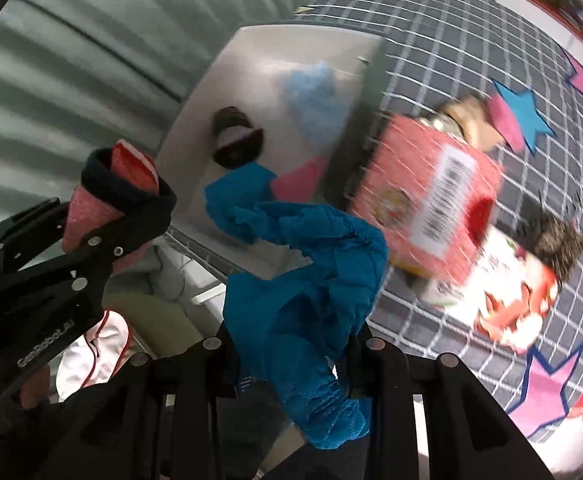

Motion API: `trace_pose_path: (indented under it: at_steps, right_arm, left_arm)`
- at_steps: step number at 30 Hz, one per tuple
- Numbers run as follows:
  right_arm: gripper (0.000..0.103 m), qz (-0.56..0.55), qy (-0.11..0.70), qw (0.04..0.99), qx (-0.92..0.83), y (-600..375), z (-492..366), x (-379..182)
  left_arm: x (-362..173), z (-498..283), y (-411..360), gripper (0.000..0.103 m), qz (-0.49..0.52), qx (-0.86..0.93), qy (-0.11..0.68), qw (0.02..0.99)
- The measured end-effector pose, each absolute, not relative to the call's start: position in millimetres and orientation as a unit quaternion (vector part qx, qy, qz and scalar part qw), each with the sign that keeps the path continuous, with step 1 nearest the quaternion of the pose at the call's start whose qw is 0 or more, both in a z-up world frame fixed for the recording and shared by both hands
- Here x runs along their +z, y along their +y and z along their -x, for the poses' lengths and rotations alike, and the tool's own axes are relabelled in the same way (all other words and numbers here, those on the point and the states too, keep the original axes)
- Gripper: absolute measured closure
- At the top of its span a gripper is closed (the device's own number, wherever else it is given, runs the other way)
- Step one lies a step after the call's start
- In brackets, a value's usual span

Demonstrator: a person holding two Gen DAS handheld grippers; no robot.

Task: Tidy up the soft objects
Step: 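Lift the knitted sock and blue plastic and carry both over the white box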

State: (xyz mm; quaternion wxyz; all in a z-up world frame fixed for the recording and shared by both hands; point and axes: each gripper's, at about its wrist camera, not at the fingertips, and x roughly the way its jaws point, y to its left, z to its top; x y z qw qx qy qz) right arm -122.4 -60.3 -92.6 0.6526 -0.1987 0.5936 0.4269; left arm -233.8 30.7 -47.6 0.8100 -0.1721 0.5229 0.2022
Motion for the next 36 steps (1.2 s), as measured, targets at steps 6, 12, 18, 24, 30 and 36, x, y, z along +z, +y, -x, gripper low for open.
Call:
trace_pose_path:
  at_steps: [6,12,18,24,30,36]
  right_arm:
    - [0.069,0.207,0.589,0.646,0.439,-38.5,123.2,-91.8]
    - [0.069,0.214,0.587,0.641,0.445,-29.7,126.0,-90.8]
    - [0.069,0.216,0.587,0.64,0.445,-28.5,124.7,-91.6]
    - [0.069,0.217,0.589,0.639,0.446,-23.9,121.5,-92.3]
    - [0.069,0.211,0.59,0.637,0.448,-13.7,115.7,-92.3]
    - [0.069,0.197,0.598,0.637,0.444,-2.4,107.7,-95.9]
  left_arm:
    - [-50.5,245.6,47.7,0.069,0.202,0.226,0.517,0.801]
    - [-51.1,244.1,52.2,0.069,0.206,0.229,0.516,0.799]
    - [-51.2,243.1,54.0,0.069,0.207,0.228,0.516,0.799]
    - [-53.3,240.0,57.8,0.069,0.21,0.23,0.517,0.797]
    - [-58.6,235.7,69.5,0.069,0.211,0.238,0.52,0.793]
    - [-69.9,229.4,79.2,0.069,0.206,0.248,0.529,0.785]
